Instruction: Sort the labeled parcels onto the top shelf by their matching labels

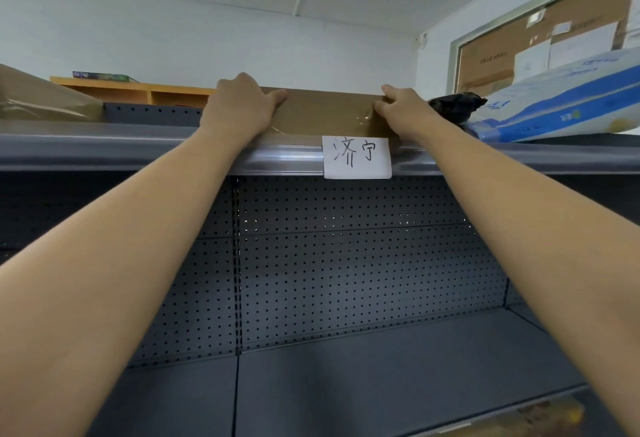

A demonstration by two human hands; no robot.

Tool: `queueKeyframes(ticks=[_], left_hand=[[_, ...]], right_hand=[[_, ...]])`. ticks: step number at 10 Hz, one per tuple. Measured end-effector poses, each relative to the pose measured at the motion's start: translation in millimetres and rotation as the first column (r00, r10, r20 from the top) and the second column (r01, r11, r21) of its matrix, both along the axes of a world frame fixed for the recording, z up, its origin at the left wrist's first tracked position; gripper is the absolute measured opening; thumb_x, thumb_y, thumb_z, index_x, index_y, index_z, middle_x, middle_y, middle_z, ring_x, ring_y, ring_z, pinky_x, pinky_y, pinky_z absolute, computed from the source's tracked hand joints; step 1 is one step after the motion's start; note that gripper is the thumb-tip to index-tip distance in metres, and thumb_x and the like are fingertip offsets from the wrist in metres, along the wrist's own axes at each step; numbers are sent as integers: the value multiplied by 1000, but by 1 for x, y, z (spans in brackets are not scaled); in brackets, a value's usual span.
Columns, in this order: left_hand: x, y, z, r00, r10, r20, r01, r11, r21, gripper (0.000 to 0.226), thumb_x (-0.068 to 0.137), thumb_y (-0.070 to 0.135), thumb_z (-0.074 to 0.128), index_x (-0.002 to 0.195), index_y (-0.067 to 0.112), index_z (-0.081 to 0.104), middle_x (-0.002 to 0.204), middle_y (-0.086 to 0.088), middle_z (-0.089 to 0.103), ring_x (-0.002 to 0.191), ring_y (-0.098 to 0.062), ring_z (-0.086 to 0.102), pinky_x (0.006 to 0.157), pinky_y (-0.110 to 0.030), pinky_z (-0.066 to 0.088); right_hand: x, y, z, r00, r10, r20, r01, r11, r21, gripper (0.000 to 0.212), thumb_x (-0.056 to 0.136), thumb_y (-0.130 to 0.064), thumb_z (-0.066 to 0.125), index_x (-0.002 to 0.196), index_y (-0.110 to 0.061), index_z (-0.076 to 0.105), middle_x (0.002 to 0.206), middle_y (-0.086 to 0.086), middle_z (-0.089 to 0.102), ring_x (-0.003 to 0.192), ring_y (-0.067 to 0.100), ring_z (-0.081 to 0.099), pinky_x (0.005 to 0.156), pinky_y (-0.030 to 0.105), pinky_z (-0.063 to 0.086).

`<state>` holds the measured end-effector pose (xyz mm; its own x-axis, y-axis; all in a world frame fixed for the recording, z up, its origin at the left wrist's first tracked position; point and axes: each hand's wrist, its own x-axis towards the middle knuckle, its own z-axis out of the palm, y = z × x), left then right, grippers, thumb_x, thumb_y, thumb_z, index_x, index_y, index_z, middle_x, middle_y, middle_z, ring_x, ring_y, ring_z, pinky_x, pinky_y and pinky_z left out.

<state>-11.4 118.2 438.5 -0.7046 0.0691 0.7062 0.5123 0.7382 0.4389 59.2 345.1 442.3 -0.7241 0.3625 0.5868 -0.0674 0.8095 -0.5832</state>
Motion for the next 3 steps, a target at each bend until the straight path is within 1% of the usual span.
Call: queueKeyframes(ticks=[1,2,3], left_hand=[[3,2,-4,997,73,-37,-74,997,-31,68,91,65,43,112,2,55,120,-22,58,100,-41,57,75,-43,40],[12,-1,-6,982,135,-132,-142,989,-44,58,91,61,42,103,6,55,114,-19,62,92,-37,56,71,-38,38],[24,-9,-13,940,152,-304,-159,987,1,56,97,51,38,124,4,55,118,-19,64,107,-37,60,71,-36,36]], right_hand=[[2,-5,-3,996,-84,-26,86,994,62,53,105,-29,41,154,-8,35,157,16,41,142,36,39,111,42,33],[6,-11,-7,988,-140,-64,146,982,116,51,105,-27,40,149,-1,40,152,20,47,138,37,42,110,42,35],[14,-22,-17,973,-136,-185,160,980,120,53,105,-30,41,150,-2,39,151,19,46,139,33,41,111,39,33]])
